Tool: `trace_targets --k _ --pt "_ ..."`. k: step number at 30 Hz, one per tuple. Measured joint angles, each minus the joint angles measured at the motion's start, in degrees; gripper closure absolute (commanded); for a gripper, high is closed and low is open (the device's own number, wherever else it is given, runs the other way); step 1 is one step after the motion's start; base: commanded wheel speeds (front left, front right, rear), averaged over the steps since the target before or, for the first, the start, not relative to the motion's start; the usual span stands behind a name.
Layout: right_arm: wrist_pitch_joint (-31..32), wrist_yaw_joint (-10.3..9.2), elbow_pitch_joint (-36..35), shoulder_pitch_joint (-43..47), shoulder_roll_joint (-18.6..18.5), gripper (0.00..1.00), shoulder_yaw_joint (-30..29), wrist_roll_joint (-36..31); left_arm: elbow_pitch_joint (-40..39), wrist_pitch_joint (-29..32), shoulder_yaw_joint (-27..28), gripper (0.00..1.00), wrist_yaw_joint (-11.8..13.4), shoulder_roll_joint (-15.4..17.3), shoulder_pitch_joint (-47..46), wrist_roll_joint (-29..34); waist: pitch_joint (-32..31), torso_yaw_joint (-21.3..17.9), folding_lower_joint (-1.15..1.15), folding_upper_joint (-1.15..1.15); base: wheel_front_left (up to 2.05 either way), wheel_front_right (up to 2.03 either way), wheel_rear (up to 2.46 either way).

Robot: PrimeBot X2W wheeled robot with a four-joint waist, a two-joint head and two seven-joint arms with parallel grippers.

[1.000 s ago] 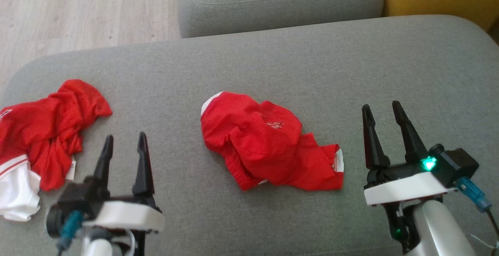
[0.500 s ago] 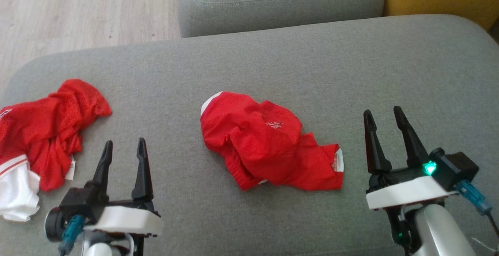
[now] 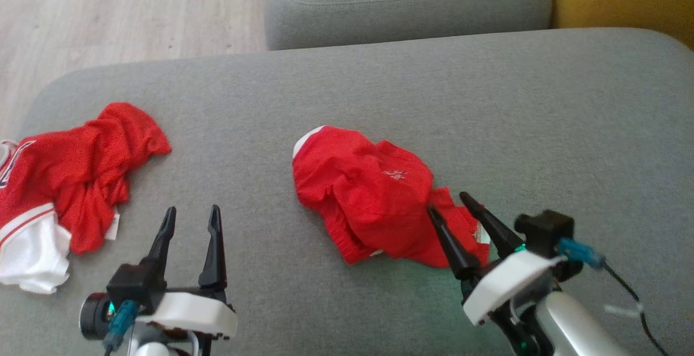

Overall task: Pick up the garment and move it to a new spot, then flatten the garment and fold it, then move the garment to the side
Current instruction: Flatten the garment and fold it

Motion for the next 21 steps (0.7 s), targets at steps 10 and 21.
trace_targets --k 10,21 --pt "12.46 0.0 11.68 -7.71 -1.04 0.0 4.32 6.68 1.58 0.0 -0.29 0.0 0.0 -0.32 -1.13 0.24 1.18 4.86 0.0 0.0 0.0 0.0 0.0" --pt "7.31 0.0 13.48 -10.5 0.32 1.0 3.68 11.24 1.96 0.0 -0.27 0.0 -0.03 -0.47 -1.74 -0.12 2.77 9.74 0.0 0.0 0.0 0.0 0.0"
